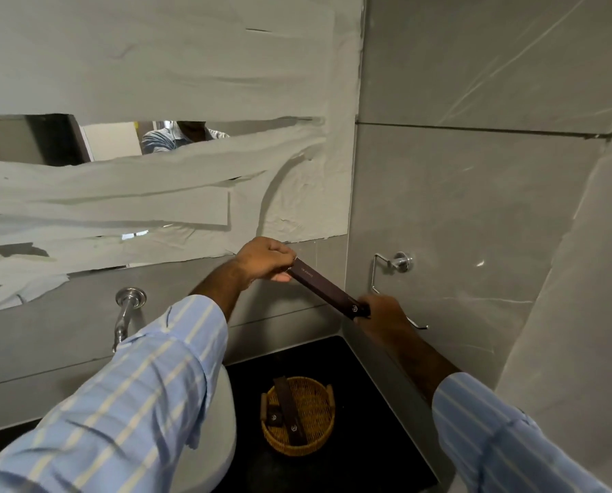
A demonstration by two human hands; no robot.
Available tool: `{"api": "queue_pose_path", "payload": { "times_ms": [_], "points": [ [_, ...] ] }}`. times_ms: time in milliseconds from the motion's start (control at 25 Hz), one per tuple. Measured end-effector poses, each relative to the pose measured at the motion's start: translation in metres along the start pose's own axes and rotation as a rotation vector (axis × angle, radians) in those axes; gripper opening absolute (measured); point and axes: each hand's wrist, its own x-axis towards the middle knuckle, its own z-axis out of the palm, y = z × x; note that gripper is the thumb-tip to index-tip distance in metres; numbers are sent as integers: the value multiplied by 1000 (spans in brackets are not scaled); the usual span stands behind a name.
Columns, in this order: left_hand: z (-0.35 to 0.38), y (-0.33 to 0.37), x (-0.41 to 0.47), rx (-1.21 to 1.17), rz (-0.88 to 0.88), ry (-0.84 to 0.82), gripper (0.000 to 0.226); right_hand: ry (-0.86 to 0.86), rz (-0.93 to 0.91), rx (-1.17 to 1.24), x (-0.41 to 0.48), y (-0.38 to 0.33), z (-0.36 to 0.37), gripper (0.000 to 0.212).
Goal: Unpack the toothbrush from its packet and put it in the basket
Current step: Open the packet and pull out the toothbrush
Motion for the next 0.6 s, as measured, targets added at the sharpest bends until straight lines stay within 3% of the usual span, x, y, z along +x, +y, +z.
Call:
{"api": "queue_pose_path", "payload": {
  "times_ms": [160, 320, 400, 440, 520, 600],
  "points": [
    [1, 6, -2, 268, 39, 39, 8, -36, -46, -19, 2, 0, 2, 32],
    [1, 7, -5, 68, 30, 76, 19, -50, -43, 7, 4, -4, 2, 34],
    [0, 6, -7, 12, 19, 82, 20, -3, 94, 147, 2, -10, 6, 37],
    [1, 5, -9, -13, 13, 114, 19, -3, 246, 305, -1, -15, 9, 41],
    [4, 1, -13, -74, 6, 206, 18, -180, 548, 921, -4, -34, 18, 46],
    [11, -4, -19, -148, -6, 240, 20, -342, 634, 1529, 1, -52, 24, 44]
  ]
}}
